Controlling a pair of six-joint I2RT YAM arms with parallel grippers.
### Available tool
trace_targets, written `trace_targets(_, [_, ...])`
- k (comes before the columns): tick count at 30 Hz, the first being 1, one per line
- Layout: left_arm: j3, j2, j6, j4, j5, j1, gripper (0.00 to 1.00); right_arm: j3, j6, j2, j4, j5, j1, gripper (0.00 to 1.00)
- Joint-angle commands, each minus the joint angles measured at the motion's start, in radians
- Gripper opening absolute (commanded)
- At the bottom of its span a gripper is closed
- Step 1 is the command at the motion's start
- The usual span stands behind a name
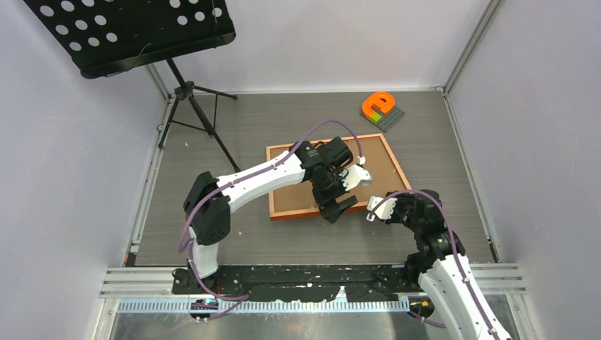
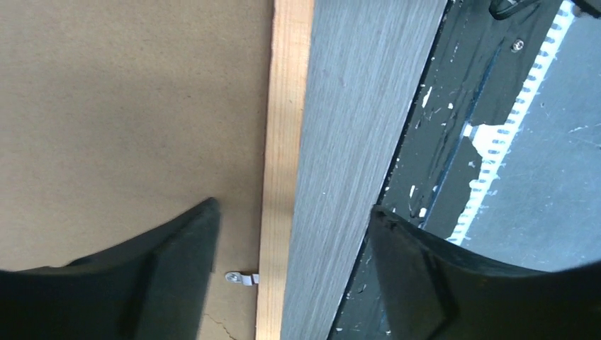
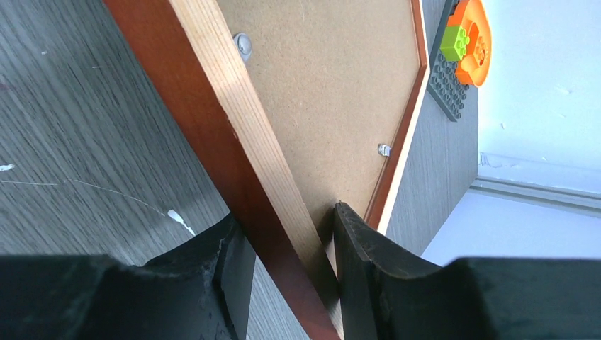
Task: Put the photo into the frame
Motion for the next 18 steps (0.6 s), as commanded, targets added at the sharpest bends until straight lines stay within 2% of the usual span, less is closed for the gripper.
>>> trace_targets(1, [0.064, -0.087, 0.010, -0.013, -0.091, 0.011, 0.83, 0.109, 0.158, 0.018, -0.101, -0.057, -0.004, 0.13])
trace_targets(3, [0.069, -0.123, 0.022, 0.006, -0.155, 0.012, 0.92, 0.149, 0.171, 0.024, -0.129, -0.077, -0.004, 0.07])
trace_targets(6, [0.053, -0.177, 0.046, 0.049, -0.260, 0.011, 0.99, 0.213, 0.185, 0.036, -0.175, -0.108, -0.004, 0.06])
trace_targets(9, [0.016, -0.238, 0.079, 0.113, -0.347, 0.010, 1.00, 0.288, 0.197, 0.049, -0.237, -0.142, -0.004, 0.06])
trace_targets(12, [0.012, -0.278, 0.120, 0.131, -0.376, 0.011, 1.00, 0.361, 0.212, 0.078, -0.291, -0.170, -0.003, 0.06])
trace_targets(18, [0.105, -0.282, 0.219, 0.024, -0.337, 0.007, 1.00, 0.518, 0.259, 0.189, -0.410, -0.217, -0.004, 0.06])
